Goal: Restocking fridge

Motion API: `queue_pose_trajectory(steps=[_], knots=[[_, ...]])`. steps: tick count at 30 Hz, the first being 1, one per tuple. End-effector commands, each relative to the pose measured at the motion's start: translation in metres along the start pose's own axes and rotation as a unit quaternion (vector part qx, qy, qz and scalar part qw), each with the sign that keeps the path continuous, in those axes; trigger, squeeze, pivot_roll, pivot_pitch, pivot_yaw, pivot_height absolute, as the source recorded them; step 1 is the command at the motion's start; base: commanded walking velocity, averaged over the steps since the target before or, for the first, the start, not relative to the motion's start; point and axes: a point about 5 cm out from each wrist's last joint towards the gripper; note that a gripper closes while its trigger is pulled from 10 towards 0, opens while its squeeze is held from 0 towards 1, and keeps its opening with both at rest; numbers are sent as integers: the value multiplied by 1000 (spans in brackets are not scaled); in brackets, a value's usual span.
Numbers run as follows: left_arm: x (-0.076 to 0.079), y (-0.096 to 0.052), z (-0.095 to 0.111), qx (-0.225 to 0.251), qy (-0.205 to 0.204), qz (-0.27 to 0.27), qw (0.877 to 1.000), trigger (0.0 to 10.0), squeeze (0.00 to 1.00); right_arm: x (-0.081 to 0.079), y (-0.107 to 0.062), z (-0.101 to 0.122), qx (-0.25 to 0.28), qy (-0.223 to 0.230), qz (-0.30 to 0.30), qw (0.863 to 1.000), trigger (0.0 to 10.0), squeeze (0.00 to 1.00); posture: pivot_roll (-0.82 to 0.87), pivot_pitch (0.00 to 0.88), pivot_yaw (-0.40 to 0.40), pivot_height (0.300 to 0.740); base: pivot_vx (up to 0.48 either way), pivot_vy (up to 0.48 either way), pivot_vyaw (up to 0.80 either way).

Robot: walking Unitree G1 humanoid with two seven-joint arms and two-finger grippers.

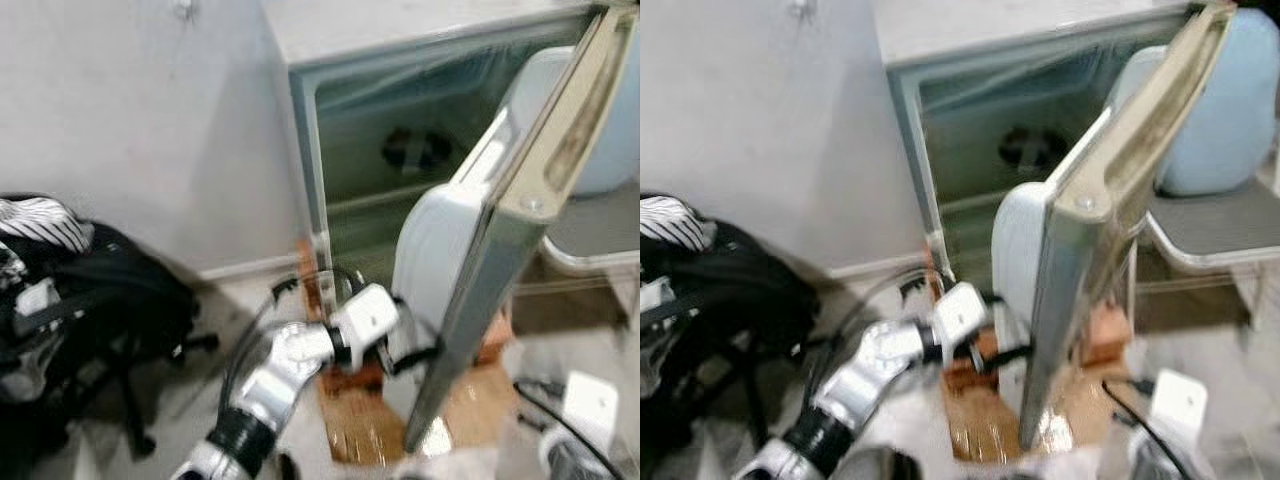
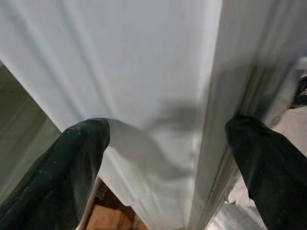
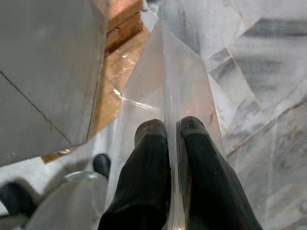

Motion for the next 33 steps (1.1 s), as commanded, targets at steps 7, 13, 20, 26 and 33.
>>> queue_pose_trajectory(steps=[7,13,20,26,33], knots=[[8,19,46,77,53,-24,995,10000,0,0,-4,1,1,4,-6,1000,10000,0,-163,50,68,740,0,-152,0],[10,25,49,81,50,-28,995,10000,0,1,-4,0,-1,5,-8,1000,10000,0,-170,53,69,740,0,0,0],[12,34,60,115,60,-6,992,10000,0,2,-4,0,-3,6,-14,1000,10000,0,-172,54,68,740,0,0,0],[-4,29,71,156,54,75,983,10000,0,3,-2,2,-2,6,-19,1000,10000,0,-175,55,65,740,0,0,0],[-34,-20,66,189,38,179,965,10000,0,3,1,5,0,5,-19,1000,10000,0,-149,58,56,740,0,0,0]])
Point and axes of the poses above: a point about 5 cm out from each wrist's last joint towards the gripper, its own y axis pointing out of the wrist towards the gripper, its own z axis along the axis of the wrist's last joint, x = y × z, and after that the axes turned 12 degrees about -y, right-handed
